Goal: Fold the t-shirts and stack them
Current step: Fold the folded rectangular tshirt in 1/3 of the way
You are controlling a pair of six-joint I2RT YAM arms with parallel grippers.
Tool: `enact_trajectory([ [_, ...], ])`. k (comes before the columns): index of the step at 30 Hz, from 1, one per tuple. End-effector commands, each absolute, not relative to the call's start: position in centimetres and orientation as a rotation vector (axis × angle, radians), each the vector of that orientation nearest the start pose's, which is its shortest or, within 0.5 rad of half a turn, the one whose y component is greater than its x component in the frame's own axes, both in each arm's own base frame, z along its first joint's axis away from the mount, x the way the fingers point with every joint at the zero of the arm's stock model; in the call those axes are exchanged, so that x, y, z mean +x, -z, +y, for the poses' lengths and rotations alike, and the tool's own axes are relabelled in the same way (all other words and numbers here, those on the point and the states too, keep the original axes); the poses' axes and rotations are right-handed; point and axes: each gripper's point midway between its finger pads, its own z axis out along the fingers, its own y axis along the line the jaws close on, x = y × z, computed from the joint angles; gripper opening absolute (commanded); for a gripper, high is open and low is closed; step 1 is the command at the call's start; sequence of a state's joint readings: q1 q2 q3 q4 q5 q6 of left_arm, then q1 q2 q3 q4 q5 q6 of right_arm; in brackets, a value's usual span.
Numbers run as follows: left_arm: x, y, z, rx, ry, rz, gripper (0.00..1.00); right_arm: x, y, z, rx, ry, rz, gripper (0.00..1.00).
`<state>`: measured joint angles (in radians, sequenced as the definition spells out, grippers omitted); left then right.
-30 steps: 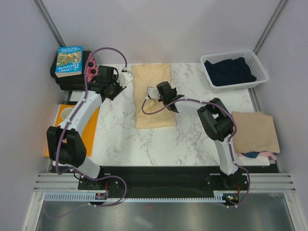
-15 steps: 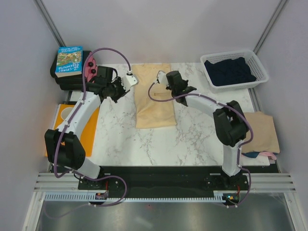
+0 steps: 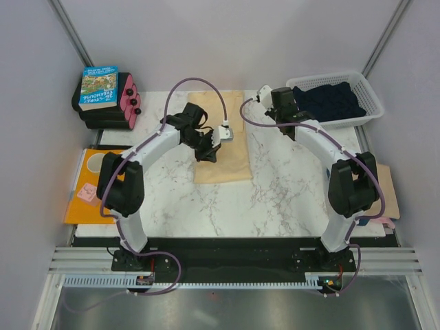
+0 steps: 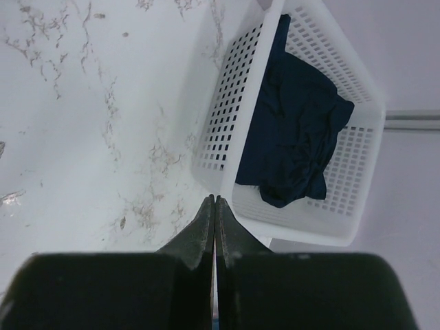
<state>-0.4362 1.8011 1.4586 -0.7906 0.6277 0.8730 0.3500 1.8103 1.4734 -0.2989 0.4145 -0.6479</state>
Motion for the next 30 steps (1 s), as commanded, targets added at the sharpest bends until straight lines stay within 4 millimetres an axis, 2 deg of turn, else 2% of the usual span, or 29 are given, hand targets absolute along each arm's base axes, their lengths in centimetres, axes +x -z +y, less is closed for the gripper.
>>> enact_trajectory([
  [1,36.6,-11.4,-26.2,1.647,0.715,1.882,0.02,48.3,-20.6,8.1,-0.816,0.573,2.03,0.0],
  [2,37.1,-10.9,-26.3,1.635,0.712,1.909,0.02,48.2,-20.7,8.1,-0.818,0.571,2.03,0.0],
  [3,37.8,-9.6,-26.4,1.633,0.709,1.935,0.02,48.1,-20.5,8.0,-0.819,0.571,2.034,0.0],
  [4,38.6,-9.7,-26.6,1.627,0.683,1.931,0.02,48.0,-20.5,8.0,-0.818,0.572,2.035,0.0],
  [8,40.3,-7.5,-26.7,1.616,0.642,1.971,0.02,48.2,-20.7,8.0,-0.814,0.573,2.033,0.0],
  [12,42.0,-5.5,-25.4,1.594,0.5,2.05,0.02,48.9,-21.2,8.3,-0.806,0.57,2.02,0.0],
  [14,43.3,-6.0,-25.0,1.546,0.412,2.046,0.02,49.0,-21.0,8.5,-0.807,0.562,2.022,0.0],
  [15,43.4,-5.5,-24.1,1.536,0.353,2.07,0.02,49.0,-20.9,8.6,-0.806,0.559,2.026,0.0],
  [16,44.6,-6.7,-24.2,1.49,0.298,2.029,0.02,49.0,-20.6,8.6,-0.808,0.554,2.03,0.0],
  [19,45.5,-7.2,-22.8,1.433,0.175,2.041,0.02,49.1,-20.3,8.9,-0.808,0.536,2.036,0.0],
  [20,46.1,-8.3,-22.6,1.401,0.141,2.015,0.02,49.1,-20.2,8.9,-0.807,0.533,2.036,0.0],
  [22,46.4,-8.6,-21.8,1.372,0.079,2.019,0.02,49.2,-20.2,9.1,-0.808,0.525,2.036,0.0],
  [23,46.9,-9.3,-21.8,1.352,0.054,1.991,0.02,49.4,-20.1,9.2,-0.809,0.524,2.035,0.0],
  [27,47.9,-9.3,-20.1,1.303,-0.086,1.987,0.02,49.8,-20.2,9.5,-0.807,0.511,2.031,0.0],
  [30,48.5,-9.6,-20.0,1.272,-0.114,1.967,0.02,49.8,-19.9,9.9,-0.815,0.501,2.035,0.0],
])
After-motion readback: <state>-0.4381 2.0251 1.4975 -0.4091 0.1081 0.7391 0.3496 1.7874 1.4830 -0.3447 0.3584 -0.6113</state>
